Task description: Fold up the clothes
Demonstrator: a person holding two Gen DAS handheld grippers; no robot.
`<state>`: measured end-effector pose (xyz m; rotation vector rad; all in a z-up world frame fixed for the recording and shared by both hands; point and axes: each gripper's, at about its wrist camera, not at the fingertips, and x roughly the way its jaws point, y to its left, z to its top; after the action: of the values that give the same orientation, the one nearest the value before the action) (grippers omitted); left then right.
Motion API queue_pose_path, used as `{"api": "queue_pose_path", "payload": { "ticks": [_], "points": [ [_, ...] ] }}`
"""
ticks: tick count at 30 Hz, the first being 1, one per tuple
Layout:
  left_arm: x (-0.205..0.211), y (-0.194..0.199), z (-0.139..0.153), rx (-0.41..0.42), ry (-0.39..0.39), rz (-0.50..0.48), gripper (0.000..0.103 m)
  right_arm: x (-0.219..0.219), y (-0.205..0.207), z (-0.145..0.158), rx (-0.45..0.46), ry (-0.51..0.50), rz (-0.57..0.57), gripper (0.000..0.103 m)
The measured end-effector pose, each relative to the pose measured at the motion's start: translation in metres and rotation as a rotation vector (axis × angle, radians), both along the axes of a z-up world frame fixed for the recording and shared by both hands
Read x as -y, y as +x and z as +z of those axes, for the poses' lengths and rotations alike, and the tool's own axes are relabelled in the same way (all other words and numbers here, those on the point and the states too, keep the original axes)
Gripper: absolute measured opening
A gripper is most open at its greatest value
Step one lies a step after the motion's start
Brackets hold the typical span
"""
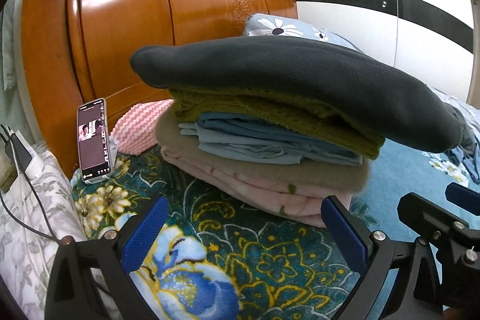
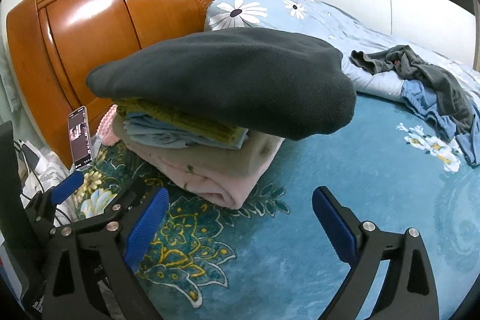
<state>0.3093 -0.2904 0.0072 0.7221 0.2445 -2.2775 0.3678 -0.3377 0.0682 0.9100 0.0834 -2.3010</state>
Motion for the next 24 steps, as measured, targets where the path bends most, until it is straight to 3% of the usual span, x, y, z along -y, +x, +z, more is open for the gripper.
{"api": "queue_pose_path", "payload": {
  "ticks": [6, 24],
  "points": [
    [0.0015, 0.0014, -0.0018, -0.006, 0.017, 0.021, 0.103, -0.0010, 0.0011, 0.0009, -0.009, 0.003, -0.009, 0.103],
    [-0.0028, 0.0006, 0.0008, -0.003, -0.001, 0.014, 0.103, -0.0023, 0.0029, 0.0014, -0.013, -0.010, -0.013, 0.103]
  ]
}}
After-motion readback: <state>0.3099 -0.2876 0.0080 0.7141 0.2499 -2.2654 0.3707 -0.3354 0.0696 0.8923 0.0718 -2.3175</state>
